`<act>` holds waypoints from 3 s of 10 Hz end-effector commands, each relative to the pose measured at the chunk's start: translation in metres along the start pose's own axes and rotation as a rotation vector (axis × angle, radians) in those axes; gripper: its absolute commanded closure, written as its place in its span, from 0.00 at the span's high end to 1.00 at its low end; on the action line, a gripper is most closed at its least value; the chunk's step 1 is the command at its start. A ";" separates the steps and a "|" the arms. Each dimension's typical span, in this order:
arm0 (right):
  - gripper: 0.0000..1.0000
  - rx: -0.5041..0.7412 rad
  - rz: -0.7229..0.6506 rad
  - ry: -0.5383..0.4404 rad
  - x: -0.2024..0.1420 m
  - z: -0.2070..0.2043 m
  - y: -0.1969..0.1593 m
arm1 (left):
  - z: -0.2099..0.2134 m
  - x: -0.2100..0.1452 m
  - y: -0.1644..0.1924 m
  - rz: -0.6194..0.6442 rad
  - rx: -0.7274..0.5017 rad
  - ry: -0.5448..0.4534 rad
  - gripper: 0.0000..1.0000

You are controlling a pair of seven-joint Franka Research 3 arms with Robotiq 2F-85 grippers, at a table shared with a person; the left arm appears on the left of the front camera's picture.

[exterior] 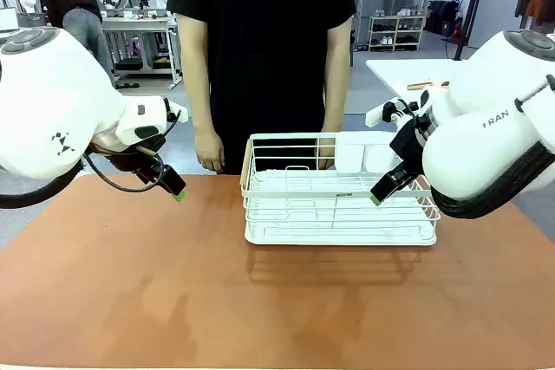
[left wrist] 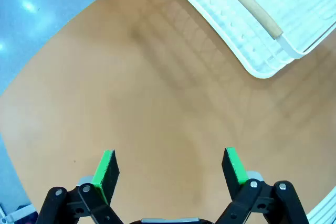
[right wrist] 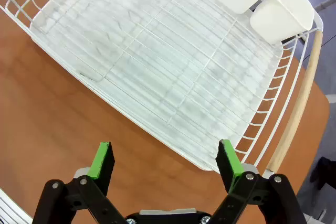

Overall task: Clean the table.
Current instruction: Pick up the Lint Roller when the human hands it over.

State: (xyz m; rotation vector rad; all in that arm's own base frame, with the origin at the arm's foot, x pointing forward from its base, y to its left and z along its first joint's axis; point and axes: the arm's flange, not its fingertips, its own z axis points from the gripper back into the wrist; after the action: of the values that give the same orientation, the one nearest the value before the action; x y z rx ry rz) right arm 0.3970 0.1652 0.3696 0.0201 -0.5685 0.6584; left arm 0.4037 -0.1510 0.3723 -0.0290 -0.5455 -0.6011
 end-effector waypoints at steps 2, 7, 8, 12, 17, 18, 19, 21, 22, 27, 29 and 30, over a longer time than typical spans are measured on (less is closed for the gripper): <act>1.00 0.001 0.001 -0.004 0.001 0.002 0.002 | 0.000 0.000 0.000 0.000 0.000 0.000 1.00; 1.00 0.001 0.001 -0.004 0.001 0.002 0.002 | 0.000 0.000 0.000 0.000 0.000 0.000 1.00; 1.00 0.001 0.001 -0.004 0.001 0.002 0.002 | 0.000 0.000 0.000 0.000 0.000 0.000 1.00; 1.00 0.215 -0.172 -0.010 0.021 0.058 -0.045 | 0.060 0.017 0.035 0.142 -0.237 0.066 1.00; 1.00 0.744 -0.594 -0.068 -0.040 0.143 -0.169 | 0.178 -0.068 0.168 0.604 -1.014 -0.098 1.00; 1.00 0.774 -0.692 -0.101 -0.076 0.153 -0.196 | 0.190 -0.107 0.195 0.689 -1.012 -0.156 1.00; 1.00 0.811 -0.797 -0.143 -0.120 0.160 -0.222 | 0.201 -0.152 0.226 0.811 -1.015 -0.195 1.00; 1.00 0.865 -0.946 -0.253 -0.191 0.158 -0.262 | 0.207 -0.219 0.269 0.956 -1.005 -0.267 1.00; 1.00 0.900 -0.971 -0.290 -0.215 0.156 -0.275 | 0.203 -0.242 0.283 1.010 -1.010 -0.243 1.00; 1.00 0.991 -1.067 -0.345 -0.248 0.138 -0.296 | 0.174 -0.264 0.307 1.104 -1.018 -0.199 1.00; 1.00 0.987 -1.097 -0.338 -0.251 0.135 -0.290 | 0.161 -0.267 0.303 1.149 -1.006 -0.180 1.00; 1.00 0.987 -1.097 -0.338 -0.251 0.135 -0.290 | 0.161 -0.267 0.303 1.149 -1.006 -0.180 1.00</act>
State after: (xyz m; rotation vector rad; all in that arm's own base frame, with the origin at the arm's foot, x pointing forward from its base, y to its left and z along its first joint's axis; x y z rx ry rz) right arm 0.3453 -0.2343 0.4007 1.2855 -0.3953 -0.2074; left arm 0.3141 0.2661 0.4202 -1.2551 -0.2572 0.3061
